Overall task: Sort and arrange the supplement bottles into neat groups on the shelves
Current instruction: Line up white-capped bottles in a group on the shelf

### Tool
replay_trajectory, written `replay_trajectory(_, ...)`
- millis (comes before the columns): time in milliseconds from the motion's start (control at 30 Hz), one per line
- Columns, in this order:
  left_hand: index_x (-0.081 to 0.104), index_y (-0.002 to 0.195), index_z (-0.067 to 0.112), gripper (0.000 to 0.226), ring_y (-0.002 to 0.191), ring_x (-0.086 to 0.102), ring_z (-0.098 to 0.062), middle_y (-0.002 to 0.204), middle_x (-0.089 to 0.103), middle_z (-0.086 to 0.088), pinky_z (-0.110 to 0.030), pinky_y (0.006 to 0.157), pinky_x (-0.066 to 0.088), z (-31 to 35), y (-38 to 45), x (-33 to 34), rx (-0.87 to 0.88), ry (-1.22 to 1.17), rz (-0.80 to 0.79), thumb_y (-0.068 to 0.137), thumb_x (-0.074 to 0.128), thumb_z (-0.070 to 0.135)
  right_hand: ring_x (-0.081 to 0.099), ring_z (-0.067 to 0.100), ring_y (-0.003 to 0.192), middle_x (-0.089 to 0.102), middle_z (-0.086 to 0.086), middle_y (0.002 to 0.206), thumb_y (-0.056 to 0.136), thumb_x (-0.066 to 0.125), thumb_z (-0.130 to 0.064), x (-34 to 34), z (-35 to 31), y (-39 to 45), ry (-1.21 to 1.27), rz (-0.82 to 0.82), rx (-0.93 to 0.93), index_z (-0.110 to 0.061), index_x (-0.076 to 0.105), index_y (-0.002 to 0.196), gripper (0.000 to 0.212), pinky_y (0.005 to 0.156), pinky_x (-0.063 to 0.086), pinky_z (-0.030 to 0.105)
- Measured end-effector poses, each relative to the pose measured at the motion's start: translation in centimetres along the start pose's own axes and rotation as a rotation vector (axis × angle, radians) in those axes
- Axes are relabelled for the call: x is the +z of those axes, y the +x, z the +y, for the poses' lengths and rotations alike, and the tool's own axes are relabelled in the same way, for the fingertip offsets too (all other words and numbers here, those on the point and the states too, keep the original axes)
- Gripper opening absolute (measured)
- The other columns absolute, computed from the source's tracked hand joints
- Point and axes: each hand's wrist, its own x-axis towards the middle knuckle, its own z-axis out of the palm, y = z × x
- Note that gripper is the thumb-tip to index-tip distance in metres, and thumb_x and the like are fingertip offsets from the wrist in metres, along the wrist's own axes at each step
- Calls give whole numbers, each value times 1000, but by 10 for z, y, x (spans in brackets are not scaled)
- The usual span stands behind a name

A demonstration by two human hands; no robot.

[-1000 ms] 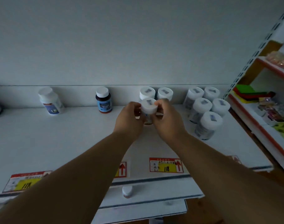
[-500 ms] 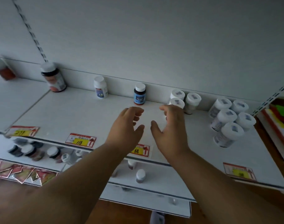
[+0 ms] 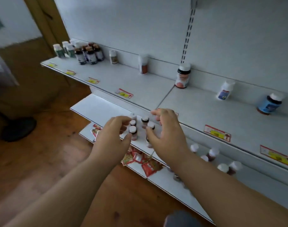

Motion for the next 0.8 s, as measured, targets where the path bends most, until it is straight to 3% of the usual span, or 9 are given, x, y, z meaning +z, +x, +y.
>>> replay_trajectory(67,58,126,25,40,98,58,-6,114,59,12,-20,85,47,-32,14,-13,-34,9,26,89,69,13,47,5,108,46,-10,116,87,66,-20,35,-7,17,2,-42,-39,-25,51,122,38,94,42,22)
replay_trajectory(167,57,126,28,39,100,57,-4,115,57,14,-18,85,46,-82,39,-17,-90,43,8,90,69,18,46,1,108,40,-18,115,90,65,-25,91,-4,42,28,-160,-16,-30,48,123,38,92,43,20)
replay_trajectory(367,54,134,27,46,119,54,-13,129,55,8,-30,100,46,-168,94,-46,-147,229,-170,90,63,20,50,11,106,45,-10,116,88,67,-24,194,7,99,43,-282,64,-23,55,122,37,89,50,38)
replay_trajectory(467,52,136,29,47,123,51,-15,132,54,9,-32,100,45,-213,125,-62,-119,286,-247,91,63,22,51,15,111,49,-2,120,88,66,-25,241,6,122,16,-296,142,-21,56,123,37,91,47,35)
replay_trajectory(600,53,133,30,43,116,55,-17,130,55,7,-33,93,49,-278,175,-58,-44,278,-337,91,63,23,50,11,106,49,-4,121,88,66,-23,301,14,137,-70,-266,276,-22,56,123,37,85,43,26)
replay_trajectory(800,49,137,31,44,128,48,-21,140,50,4,-38,102,47,-380,255,-25,133,307,-513,95,59,25,53,17,111,52,2,124,87,69,-23,393,45,150,-233,-144,494,-20,56,124,40,86,40,26)
